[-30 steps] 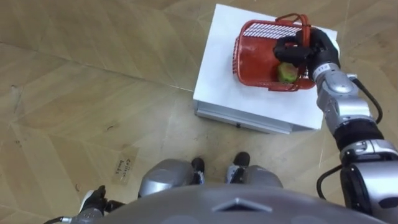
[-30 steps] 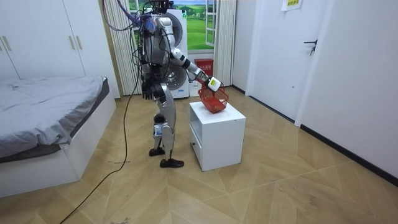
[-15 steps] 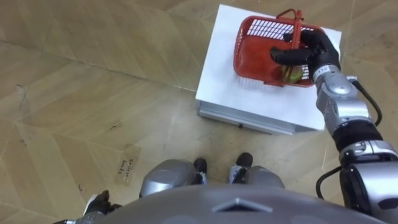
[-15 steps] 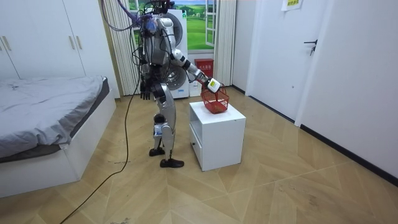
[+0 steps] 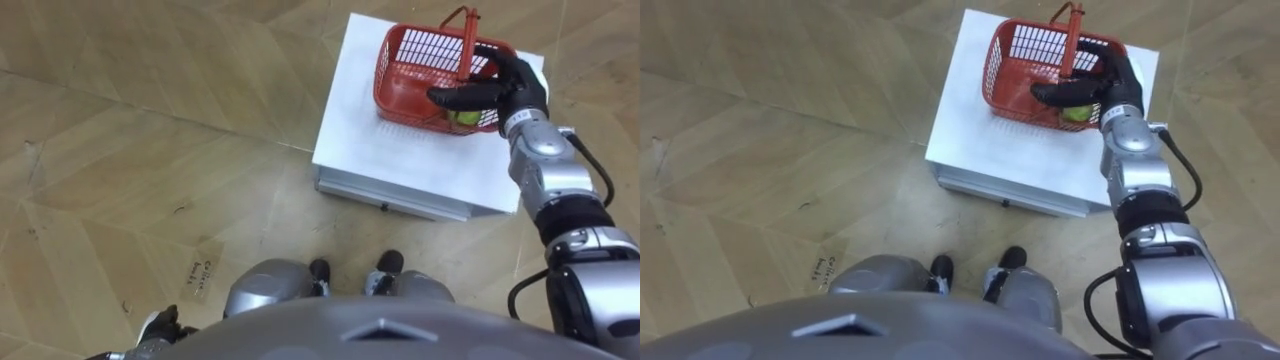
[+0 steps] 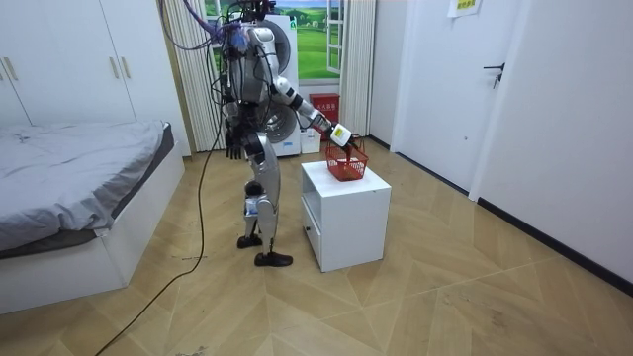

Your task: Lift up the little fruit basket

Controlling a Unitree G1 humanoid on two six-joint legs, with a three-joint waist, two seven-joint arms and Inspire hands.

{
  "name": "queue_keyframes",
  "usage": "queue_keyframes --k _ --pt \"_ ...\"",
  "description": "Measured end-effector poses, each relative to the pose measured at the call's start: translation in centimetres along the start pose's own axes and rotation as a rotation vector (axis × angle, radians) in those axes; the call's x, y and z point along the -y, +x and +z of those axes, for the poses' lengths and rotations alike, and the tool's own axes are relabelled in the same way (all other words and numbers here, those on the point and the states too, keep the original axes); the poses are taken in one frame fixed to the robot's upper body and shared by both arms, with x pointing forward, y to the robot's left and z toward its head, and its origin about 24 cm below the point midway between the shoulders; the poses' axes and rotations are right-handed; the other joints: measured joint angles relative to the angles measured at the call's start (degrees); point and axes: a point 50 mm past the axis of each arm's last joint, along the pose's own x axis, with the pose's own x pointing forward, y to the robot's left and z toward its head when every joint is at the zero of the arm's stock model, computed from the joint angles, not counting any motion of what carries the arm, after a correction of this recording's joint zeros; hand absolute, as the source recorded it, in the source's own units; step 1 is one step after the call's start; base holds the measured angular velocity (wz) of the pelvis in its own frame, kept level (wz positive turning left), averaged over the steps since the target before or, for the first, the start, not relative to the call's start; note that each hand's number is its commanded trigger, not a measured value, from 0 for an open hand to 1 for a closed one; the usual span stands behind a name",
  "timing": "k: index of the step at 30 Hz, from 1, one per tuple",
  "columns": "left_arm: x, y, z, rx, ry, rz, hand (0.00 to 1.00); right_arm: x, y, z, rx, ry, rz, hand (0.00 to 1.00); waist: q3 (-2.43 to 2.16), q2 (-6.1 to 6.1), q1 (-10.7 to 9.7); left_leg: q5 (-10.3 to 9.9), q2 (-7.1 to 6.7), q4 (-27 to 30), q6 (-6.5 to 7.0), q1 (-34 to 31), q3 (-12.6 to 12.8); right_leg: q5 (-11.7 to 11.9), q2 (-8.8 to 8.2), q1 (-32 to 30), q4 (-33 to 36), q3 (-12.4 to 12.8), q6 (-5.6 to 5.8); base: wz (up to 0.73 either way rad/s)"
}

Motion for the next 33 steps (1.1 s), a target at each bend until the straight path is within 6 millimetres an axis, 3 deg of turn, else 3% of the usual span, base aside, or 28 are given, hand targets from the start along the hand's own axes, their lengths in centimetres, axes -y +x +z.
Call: queue_keyframes --k 10,16,23,26,33 --pt "0.0 0.0 -0.1 0.000 -0.002 0.003 0.00 -0.1 -0.6 -0.1 0.029 -0.014 0.024 0.00 -0.10 -0.79 -1.1 0.0 0.45 -1.7 -0.03 1.8 2.2 0.3 0.25 0.6 -0.1 0.2 -0.38 -0.10" --pt "0.3 -0.1 -0.4 -0.011 -0.003 -0.012 0.00 -0.2 -0.9 -0.6 0.021 -0.029 0.042 0.00 -0.13 -1.16 -2.6 0.0 0.55 -2.6 -0.04 3.0 2.3 0.4 0.57 1.7 -1.0 0.5 -0.25 -0.03" --pt "0.1 -0.1 -0.8 -0.025 -0.038 -0.003 0.00 -0.1 -1.4 0.8 0.104 -0.005 0.043 0.00 -0.11 -1.91 -3.2 0.0 0.67 -3.0 -0.06 4.7 3.5 0.3 0.92 2.8 -1.4 1.5 -0.16 -0.05" --pt "-0.3 -0.1 -0.8 -0.021 -0.064 0.013 0.00 0.4 -2.6 -1.3 0.071 0.006 0.035 0.00 -0.38 -2.69 -3.4 0.0 0.83 -4.2 -0.06 6.2 4.6 0.4 1.20 4.6 -3.0 1.6 0.19 0.02" --pt "-1.2 -0.2 -1.0 -0.018 -0.117 0.059 0.00 2.7 -4.8 -6.4 -0.080 -0.019 -0.052 0.00 -0.51 -3.11 -6.1 0.0 1.07 -5.9 -0.06 8.4 5.2 0.4 1.78 5.9 -3.0 3.2 0.32 -0.06"
